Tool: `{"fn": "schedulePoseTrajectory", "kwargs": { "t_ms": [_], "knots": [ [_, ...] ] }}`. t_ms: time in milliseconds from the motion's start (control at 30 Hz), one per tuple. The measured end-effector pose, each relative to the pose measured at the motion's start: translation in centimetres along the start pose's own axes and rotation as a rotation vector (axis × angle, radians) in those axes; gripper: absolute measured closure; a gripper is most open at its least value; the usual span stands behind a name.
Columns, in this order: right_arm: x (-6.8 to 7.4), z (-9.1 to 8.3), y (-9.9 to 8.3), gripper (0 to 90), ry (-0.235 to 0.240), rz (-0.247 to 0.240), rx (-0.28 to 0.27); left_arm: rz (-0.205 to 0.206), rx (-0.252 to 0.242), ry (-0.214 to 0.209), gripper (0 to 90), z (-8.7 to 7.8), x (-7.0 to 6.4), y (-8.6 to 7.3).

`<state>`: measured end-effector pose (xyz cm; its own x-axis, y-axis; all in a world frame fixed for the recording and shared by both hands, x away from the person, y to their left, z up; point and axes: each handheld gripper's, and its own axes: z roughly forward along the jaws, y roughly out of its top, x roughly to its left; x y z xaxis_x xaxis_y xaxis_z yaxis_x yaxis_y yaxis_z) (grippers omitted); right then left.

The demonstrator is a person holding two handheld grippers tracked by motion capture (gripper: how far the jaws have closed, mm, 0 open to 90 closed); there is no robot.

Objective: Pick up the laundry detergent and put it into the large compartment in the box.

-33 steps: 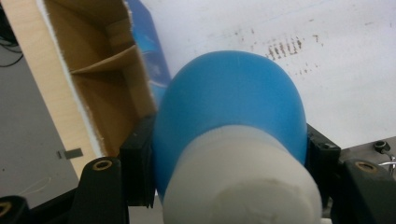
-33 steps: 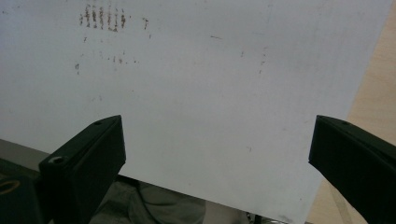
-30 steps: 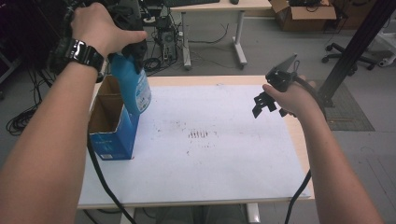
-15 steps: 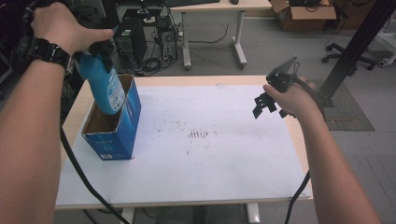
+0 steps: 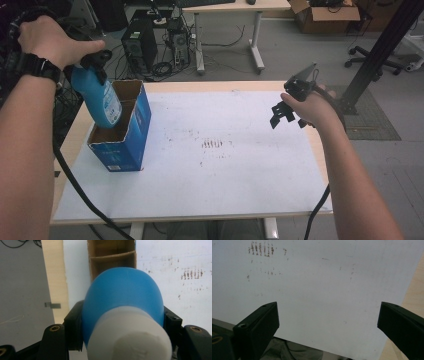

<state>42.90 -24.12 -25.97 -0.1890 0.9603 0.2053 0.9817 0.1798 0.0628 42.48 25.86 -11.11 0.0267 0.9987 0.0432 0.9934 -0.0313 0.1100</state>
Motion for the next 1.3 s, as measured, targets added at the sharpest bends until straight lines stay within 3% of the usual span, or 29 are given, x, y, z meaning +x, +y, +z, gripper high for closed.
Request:
{"fn": "schedulePoseTrajectory", "kwargs": {
  "t_ms": [533,1300],
  "knots": [
    [-0.1,1.0,-0.1,3.8,0.002,-0.001,0.008,0.001,0.048,-0.020,37.2,6.1,0.0,0.1],
    [-0.5,1.6,-0.3,3.8,0.005,0.002,0.016,-0.001,0.116,-0.029,37.3,13.3,0.3,-0.2]
  ]
}}
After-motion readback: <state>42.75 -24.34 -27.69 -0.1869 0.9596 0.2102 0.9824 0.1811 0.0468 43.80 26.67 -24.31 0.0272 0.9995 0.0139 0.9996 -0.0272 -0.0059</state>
